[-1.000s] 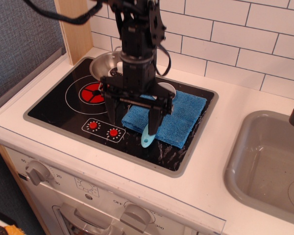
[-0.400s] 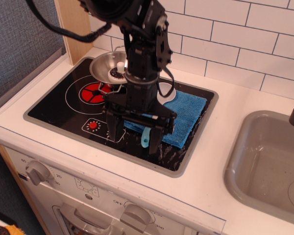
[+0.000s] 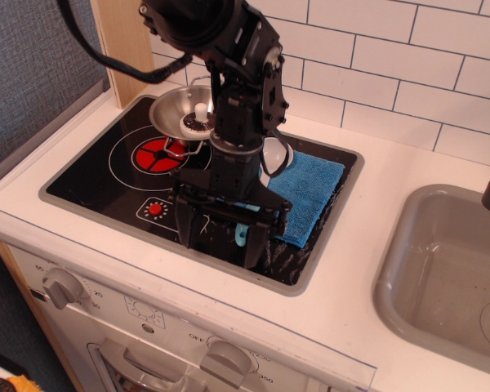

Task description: Put blue spoon on the left edge of stove by silver bowl

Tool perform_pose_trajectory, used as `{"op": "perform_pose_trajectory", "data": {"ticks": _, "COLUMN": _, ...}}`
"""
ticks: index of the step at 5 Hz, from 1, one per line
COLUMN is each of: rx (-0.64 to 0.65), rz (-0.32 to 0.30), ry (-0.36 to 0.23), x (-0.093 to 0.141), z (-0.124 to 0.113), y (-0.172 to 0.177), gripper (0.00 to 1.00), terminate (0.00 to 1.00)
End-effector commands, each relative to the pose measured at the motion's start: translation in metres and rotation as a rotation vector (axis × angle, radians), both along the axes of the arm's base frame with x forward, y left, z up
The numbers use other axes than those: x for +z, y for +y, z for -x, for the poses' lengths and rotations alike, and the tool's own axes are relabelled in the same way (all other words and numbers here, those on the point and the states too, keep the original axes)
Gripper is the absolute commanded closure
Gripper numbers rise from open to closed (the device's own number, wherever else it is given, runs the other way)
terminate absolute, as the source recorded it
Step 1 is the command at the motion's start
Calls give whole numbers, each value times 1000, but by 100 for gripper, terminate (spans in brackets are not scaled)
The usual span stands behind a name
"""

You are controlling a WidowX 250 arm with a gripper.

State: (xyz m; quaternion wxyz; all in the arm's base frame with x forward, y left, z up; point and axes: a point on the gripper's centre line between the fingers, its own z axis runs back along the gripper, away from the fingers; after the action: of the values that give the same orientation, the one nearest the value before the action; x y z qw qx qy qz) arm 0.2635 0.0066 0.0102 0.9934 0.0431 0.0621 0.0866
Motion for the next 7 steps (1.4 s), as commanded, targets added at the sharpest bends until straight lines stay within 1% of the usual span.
{"op": "perform_pose_trajectory", "data": {"ticks": 1, "rx": 8, "rz": -15, "ry": -35, "x": 7, "z": -6, "y": -2, "gripper": 100, "terminate": 0}}
{"op": "perform_pose_trajectory", "data": {"ticks": 3, "rx": 25, "rz": -18, "ry": -34, "x": 5, "z": -7, "y": -1, "gripper": 100, "terminate": 0}}
{"op": "perform_pose_trajectory", "data": {"ticks": 4, "rx": 27, "rz": 11, "ry": -46, "x": 10, "z": -10, "y": -1, "gripper": 100, "terminate": 0}}
{"op": "perform_pose_trajectory", "data": {"ticks": 5, "rx": 15, "rz": 4, "ry": -140, "x": 47, "z": -13, "y": 3, "gripper": 100, "terminate": 0}}
{"op": "perform_pose_trajectory", "data": {"ticks": 6, "rx": 31, "rz": 3, "ry": -237, "x": 83, "z": -13, "y": 18, "gripper": 100, "terminate": 0}}
{"op": "perform_pose_trajectory", "data": {"ticks": 7, "rx": -54, "rz": 75, "ry": -204, "x": 64, "z": -20, "y": 16, "gripper": 0, "terminate": 0}}
